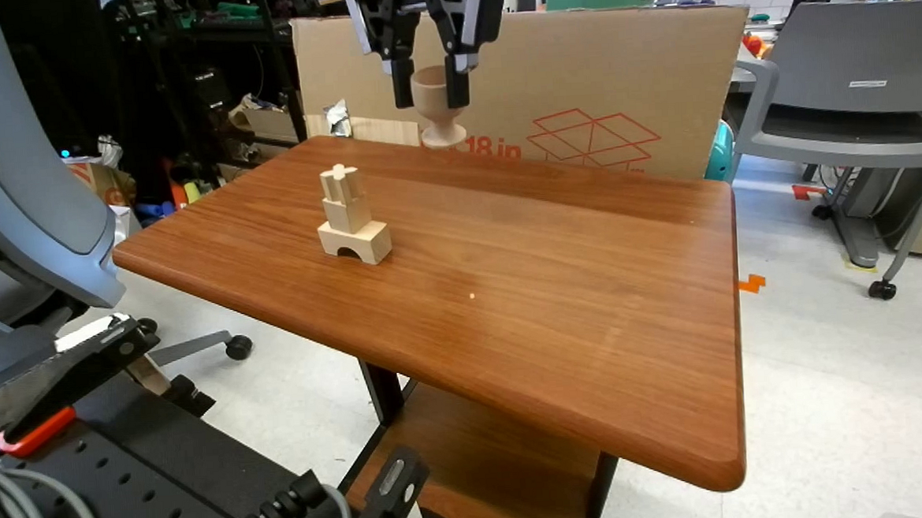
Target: Pick up the wooden wine cup from the table and put it on top of the stack of wooden blocks.
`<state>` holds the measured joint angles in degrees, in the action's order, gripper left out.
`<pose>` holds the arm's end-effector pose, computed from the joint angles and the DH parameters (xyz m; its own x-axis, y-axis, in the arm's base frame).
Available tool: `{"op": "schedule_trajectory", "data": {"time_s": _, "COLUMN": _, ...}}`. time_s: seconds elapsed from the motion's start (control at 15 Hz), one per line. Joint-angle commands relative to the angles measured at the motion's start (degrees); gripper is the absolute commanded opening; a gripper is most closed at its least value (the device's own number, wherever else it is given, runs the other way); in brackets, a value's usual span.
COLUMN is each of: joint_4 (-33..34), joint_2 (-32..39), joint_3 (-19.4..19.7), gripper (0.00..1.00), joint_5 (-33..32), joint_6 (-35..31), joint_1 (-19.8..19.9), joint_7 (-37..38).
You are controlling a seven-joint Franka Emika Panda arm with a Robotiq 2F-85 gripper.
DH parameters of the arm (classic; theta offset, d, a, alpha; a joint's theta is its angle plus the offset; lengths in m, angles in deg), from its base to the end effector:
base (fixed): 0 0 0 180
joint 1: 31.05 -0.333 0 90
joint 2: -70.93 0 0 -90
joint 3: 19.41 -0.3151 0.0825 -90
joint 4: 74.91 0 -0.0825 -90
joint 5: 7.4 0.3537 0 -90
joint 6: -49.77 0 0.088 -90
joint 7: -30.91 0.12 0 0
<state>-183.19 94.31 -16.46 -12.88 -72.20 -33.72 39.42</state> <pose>0.5866 -0.0067 0.2835 0.9827 -0.1011 -0.1552 -0.0836 -0.9897 0.1159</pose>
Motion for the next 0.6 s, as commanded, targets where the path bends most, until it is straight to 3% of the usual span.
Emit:
{"op": "schedule_trajectory", "data": {"time_s": 0.0, "joint_4": -6.25, "joint_2": -5.01, "joint_3": -0.78, "gripper": 0.29, "joint_5": -0.87, "joint_6": -3.44, "joint_1": -0.49, "joint_7": 0.62}}
{"op": "schedule_trajectory", "data": {"time_s": 0.53, "joint_4": -13.15, "joint_2": -10.87, "joint_3": -2.77, "gripper": 0.29, "joint_5": -0.36, "joint_6": -4.9, "joint_1": -1.04, "joint_7": 0.43}}
